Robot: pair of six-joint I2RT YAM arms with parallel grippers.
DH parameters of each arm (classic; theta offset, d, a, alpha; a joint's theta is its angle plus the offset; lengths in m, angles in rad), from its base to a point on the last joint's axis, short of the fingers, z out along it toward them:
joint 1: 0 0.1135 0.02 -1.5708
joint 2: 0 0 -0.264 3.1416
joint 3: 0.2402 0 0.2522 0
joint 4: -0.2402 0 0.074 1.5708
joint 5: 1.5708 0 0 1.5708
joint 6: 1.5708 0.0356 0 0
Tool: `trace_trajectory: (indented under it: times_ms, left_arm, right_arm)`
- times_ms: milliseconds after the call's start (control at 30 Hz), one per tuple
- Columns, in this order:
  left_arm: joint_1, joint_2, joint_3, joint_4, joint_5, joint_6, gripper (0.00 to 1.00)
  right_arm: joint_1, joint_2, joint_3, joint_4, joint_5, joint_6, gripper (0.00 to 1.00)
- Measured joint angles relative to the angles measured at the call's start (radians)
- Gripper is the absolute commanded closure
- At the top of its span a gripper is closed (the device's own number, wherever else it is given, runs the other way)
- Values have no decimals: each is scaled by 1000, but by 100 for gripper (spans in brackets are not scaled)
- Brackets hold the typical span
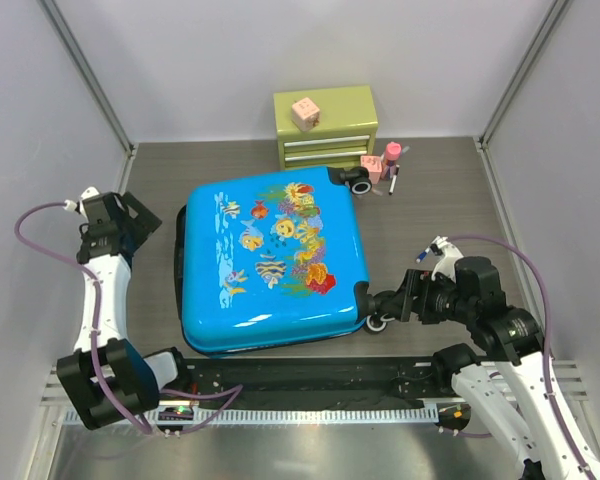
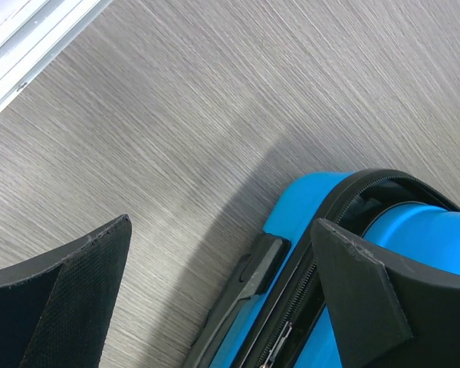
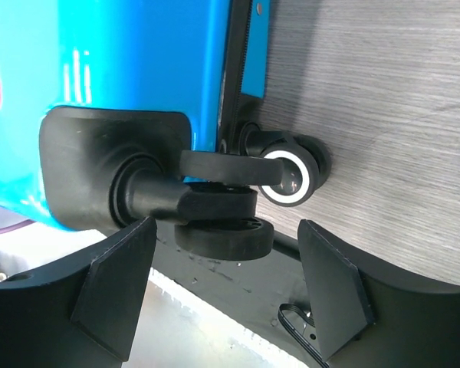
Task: Pack the luggage
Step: Zip the luggage at the center of the board.
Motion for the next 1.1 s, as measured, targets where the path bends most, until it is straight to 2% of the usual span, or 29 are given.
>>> trace_trajectory:
  times_ms: [567, 733, 933, 1100]
  left_arm:
    - [77, 18, -11, 19, 111, -39, 0]
    - [93, 27, -13, 27, 131, -48, 0]
    - [96, 27, -15, 30, 144, -50, 0]
    - [99, 29, -15, 31, 155, -51, 0]
  right_arm:
    - [26, 57, -13, 1, -27, 3, 24]
    - [99, 74, -46, 28, -5, 33, 24]
    - [237, 100, -55, 57, 112, 93, 23]
    - [293, 111, -57, 82, 192, 118, 23]
